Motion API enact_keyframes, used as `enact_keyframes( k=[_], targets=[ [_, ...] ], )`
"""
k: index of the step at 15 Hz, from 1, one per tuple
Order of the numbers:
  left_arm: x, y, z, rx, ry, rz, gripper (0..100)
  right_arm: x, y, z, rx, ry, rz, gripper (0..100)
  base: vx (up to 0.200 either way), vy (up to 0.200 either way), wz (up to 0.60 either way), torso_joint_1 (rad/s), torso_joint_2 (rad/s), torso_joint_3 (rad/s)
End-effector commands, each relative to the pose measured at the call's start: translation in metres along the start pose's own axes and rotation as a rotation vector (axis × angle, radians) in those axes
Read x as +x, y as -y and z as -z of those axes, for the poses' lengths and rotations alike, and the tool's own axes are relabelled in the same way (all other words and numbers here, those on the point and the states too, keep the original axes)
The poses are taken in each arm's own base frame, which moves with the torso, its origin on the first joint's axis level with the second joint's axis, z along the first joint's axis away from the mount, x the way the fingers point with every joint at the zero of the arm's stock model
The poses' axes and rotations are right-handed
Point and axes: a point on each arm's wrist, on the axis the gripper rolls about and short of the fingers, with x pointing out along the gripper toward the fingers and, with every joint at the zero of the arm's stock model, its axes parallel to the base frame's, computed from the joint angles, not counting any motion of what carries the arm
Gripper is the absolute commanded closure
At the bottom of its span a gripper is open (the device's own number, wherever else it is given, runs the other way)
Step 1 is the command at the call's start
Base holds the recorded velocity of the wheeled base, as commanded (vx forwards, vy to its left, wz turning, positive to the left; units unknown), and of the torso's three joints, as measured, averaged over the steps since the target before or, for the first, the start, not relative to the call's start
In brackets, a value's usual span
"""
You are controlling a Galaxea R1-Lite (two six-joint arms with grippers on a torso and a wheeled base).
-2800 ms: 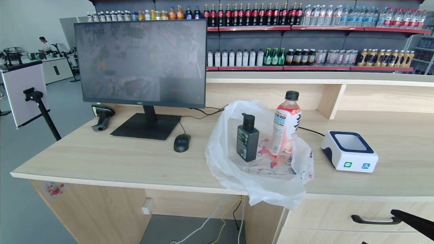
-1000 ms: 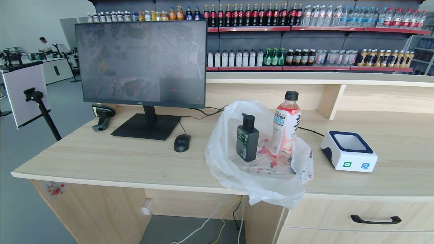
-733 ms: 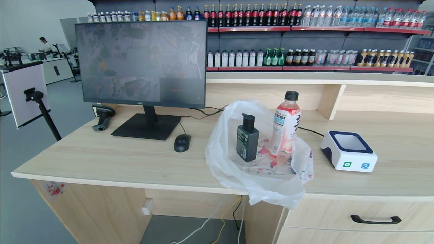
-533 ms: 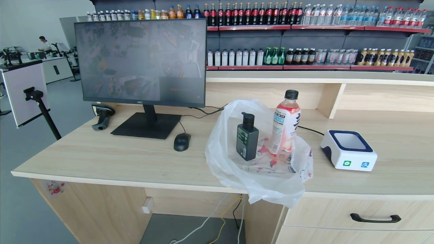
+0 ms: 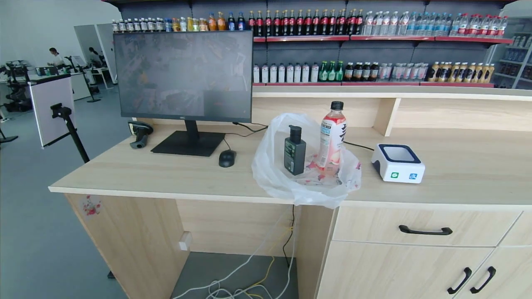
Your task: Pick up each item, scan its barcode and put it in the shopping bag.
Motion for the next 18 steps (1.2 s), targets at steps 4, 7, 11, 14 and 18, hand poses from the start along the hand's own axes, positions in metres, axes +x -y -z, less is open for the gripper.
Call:
enact_keyframes(
  k=[4, 7, 11, 14, 18],
  targets=[
    [0.0, 0.0, 0.0003, 0.001, -0.002, 0.0, 0, 0.0, 0.0, 0.0, -0.001, 0.0, 0.0, 0, 0.0, 0.0, -0.15, 0.002, 0.0, 0.001],
    [0.0, 0.0, 0.0004, 0.001, -0.004, 0.0, 0, 0.0, 0.0, 0.0, -0.001, 0.0, 0.0, 0, 0.0, -0.133, 0.0, -0.005, 0.0, 0.002],
    [0.0, 0.0, 0.0004, 0.0, -0.004, 0.0, 0, 0.0, 0.0, 0.0, -0.001, 0.0, 0.0, 0, 0.0, -0.2, 0.0, 0.012, 0.01, 0.001],
    [0.0, 0.0, 0.0004, 0.0, -0.004, 0.0, 0, 0.0, 0.0, 0.0, -0.001, 0.0, 0.0, 0, 0.0, -0.2, 0.0, -0.001, 0.0, 0.004],
    [0.0, 0.0, 0.0004, 0.0, -0.004, 0.0, 0, 0.0, 0.0, 0.0, -0.001, 0.0, 0.0, 0, 0.0, -0.2, 0.0, 0.005, 0.0, 0.004]
  ],
)
